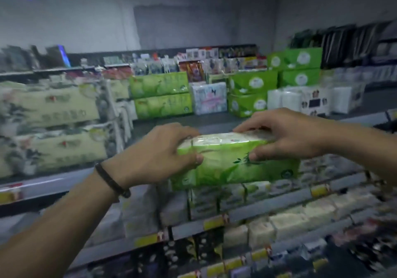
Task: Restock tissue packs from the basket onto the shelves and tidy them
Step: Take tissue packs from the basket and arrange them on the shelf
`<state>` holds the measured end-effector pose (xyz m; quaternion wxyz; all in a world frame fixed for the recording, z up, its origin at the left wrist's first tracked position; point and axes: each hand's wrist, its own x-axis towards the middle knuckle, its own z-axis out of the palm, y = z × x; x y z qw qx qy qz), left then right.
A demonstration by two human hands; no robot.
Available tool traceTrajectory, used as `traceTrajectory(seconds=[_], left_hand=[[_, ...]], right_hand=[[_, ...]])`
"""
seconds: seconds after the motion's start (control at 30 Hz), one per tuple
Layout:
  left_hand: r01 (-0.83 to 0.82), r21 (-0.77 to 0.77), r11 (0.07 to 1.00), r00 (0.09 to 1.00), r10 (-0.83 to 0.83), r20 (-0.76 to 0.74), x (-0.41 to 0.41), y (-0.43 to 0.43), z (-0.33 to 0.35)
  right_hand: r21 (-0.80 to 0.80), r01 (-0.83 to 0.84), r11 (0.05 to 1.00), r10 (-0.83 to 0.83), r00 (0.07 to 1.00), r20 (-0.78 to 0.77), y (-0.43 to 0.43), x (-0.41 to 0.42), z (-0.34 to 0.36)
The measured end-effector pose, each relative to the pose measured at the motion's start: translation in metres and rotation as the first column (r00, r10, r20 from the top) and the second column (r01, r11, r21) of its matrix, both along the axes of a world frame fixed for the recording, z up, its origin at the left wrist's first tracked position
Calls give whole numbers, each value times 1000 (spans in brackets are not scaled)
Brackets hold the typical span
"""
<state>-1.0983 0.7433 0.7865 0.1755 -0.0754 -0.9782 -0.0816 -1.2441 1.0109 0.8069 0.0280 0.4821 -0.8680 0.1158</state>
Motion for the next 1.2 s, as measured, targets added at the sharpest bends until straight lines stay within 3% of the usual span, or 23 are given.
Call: traceTrajectory(seconds=[0.23,0.4,0.47,0.53,0.8,1.0,1.1,1.2], left_hand=[[-262,-2,965,953,258,-158,-49,-80,63],[-622,-89,778,777,599,-195,-127,-119,61],[-716,-62,696,677,668,-309,-154,-133,47],[-734,-30,679,636,670,-382,-182,-148,29],[-754,5,657,647,744,-167,-244,-186,-41],[-742,77,666,659,746,-102,-252,-198,-62],[-728,92,680,675,734,-74,-255,-200,-61],[-717,98,690,696,716,49,-258,-207,-64]], right_hand=[[58,39,998,-24,970,-243,-119,-48,82],[117,111,987,-67,942,-328,-225,-109,90],[102,137,985,-99,946,-309,-262,-137,87],[100,168,981,-132,945,-298,-293,-164,82],[104,138,985,-113,970,-213,-371,-234,41],[26,101,995,-94,976,-197,-396,-255,14],[35,164,986,-150,955,-257,-401,-255,3],[66,275,959,-220,874,-434,-394,-247,0]])
